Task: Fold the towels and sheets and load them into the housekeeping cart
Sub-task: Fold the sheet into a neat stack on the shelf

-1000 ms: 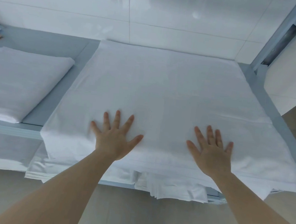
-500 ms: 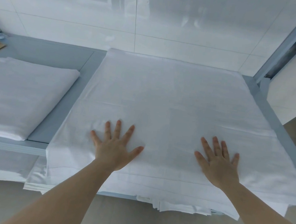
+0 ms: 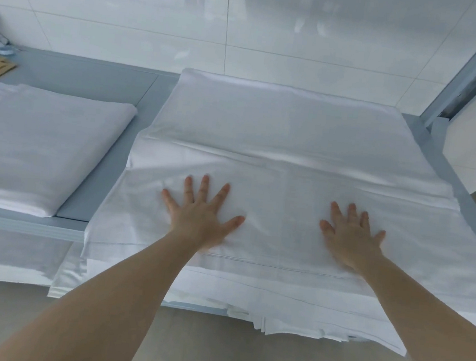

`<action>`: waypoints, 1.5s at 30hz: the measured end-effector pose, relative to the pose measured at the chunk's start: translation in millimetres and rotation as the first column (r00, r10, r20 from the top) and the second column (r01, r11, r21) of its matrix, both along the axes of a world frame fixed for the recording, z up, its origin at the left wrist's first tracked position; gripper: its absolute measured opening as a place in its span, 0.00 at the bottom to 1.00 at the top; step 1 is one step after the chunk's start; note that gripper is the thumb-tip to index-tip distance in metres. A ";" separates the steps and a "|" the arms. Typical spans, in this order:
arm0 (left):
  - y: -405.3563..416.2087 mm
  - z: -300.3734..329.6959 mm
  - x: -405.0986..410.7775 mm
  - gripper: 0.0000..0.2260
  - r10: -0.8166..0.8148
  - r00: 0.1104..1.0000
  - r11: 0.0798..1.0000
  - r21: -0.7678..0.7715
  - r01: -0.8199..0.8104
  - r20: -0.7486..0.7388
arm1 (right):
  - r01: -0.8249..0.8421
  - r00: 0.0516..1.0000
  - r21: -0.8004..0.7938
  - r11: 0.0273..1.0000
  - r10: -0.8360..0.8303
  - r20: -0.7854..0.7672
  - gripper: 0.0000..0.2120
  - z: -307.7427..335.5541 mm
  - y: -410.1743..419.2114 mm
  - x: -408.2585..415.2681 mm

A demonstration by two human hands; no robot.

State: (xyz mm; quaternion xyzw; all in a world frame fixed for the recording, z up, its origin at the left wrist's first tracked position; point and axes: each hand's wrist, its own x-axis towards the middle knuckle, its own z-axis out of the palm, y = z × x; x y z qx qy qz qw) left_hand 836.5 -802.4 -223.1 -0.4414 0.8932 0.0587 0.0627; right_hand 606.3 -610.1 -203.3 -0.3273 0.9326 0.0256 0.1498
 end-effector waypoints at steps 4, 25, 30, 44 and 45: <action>-5.1 -1.1 -3.2 0.40 -0.013 1.000 1.000 -0.004 0.013 -0.010 | -0.195 0.981 -0.158 0.968 0.192 -0.033 0.25 -7.3 -58.0 88.6; -28.3 -9.9 61.8 0.33 -0.113 0.991 0.993 -0.036 0.111 -0.072 | -0.224 0.971 -0.083 0.971 0.215 -0.105 0.26 -21.1 -120.7 84.2; -26.7 -4.9 63.9 0.33 -0.116 0.992 0.993 -0.043 0.114 -0.046 | -0.268 0.961 -0.084 0.960 0.261 -0.087 0.28 -16.3 -90.9 79.8; -7.9 3.5 66.1 0.16 -0.254 0.893 0.963 -0.184 0.198 -0.372 | 0.026 0.989 -0.108 0.994 -0.041 -0.141 0.26 3.4 73.2 34.4; -2.7 4.4 64.7 0.11 -0.308 0.840 0.943 -0.263 0.207 -0.446 | -0.086 0.984 -0.144 0.986 0.061 -0.167 0.29 2.0 67.5 53.0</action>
